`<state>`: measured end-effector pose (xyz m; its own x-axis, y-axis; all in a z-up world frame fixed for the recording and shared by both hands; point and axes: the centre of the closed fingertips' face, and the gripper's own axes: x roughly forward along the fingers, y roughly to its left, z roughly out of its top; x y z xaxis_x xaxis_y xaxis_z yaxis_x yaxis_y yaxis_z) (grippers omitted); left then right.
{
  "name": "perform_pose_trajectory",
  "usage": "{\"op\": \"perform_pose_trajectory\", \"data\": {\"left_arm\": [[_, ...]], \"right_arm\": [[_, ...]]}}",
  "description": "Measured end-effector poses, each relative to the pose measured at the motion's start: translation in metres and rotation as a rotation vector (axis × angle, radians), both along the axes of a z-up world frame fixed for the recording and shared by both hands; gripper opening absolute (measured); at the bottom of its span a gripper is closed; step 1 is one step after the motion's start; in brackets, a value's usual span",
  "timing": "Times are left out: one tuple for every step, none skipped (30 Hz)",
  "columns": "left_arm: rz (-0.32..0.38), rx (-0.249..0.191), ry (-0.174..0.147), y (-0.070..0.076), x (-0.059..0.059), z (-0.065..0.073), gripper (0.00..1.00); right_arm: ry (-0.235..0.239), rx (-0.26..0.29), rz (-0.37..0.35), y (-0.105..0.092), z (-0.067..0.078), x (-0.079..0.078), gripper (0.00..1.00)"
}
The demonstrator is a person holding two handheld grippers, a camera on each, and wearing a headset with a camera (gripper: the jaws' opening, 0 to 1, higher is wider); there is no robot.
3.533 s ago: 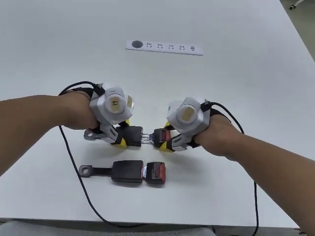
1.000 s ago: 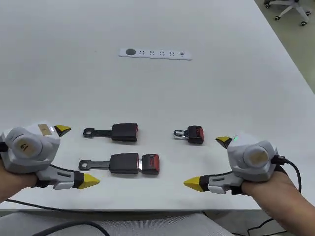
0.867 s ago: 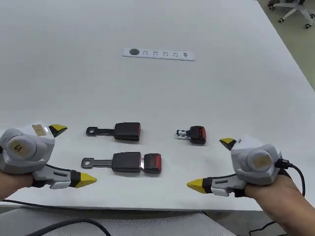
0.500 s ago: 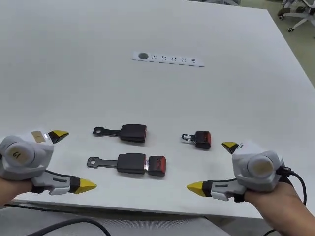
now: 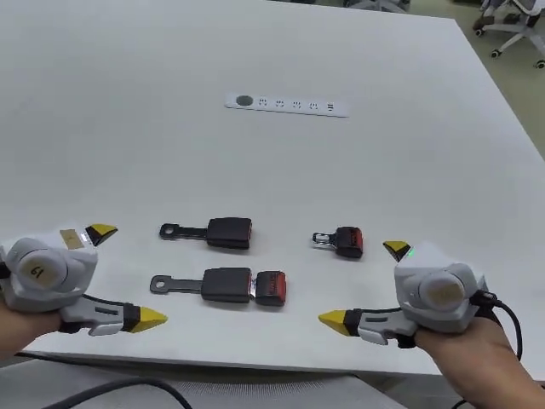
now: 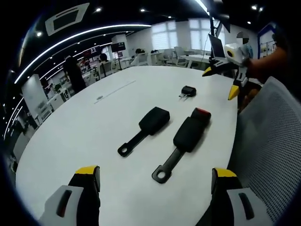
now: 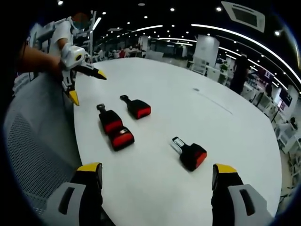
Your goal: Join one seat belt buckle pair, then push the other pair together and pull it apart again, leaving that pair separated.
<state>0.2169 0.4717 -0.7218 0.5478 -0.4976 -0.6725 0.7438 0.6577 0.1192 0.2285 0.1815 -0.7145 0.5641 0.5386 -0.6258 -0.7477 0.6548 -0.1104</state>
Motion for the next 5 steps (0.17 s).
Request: {"op": "perform_pose_trajectory", "data": {"left_arm": [[-0.003, 0.007, -0.002, 0.0004, -0.0005, 0.0, 1.0], [-0.005, 0.012, -0.005, -0.0012, -0.0022, 0.0022, 0.99], [-0.004, 0.013, -0.008, -0.0009, -0.0024, 0.0038, 0.99], [-0.001, 0.015, -0.013, 0.0004, -0.001, 0.0043, 0.98], [-0.002, 0.016, -0.02, 0.0004, -0.0014, 0.0061, 0.99]], "right_arm": [[-0.003, -0.004, -0.001, -0.0021, -0.003, 0.0017, 0.99], [-0.006, -0.01, -0.002, -0.0038, -0.0039, 0.002, 0.99], [-0.006, -0.011, -0.003, -0.0057, -0.0082, 0.0041, 0.99], [-0.005, -0.011, -0.006, -0.007, -0.0096, 0.0046, 0.99], [0.0, -0.009, -0.013, -0.0084, -0.01, 0.0045, 0.98]]}}
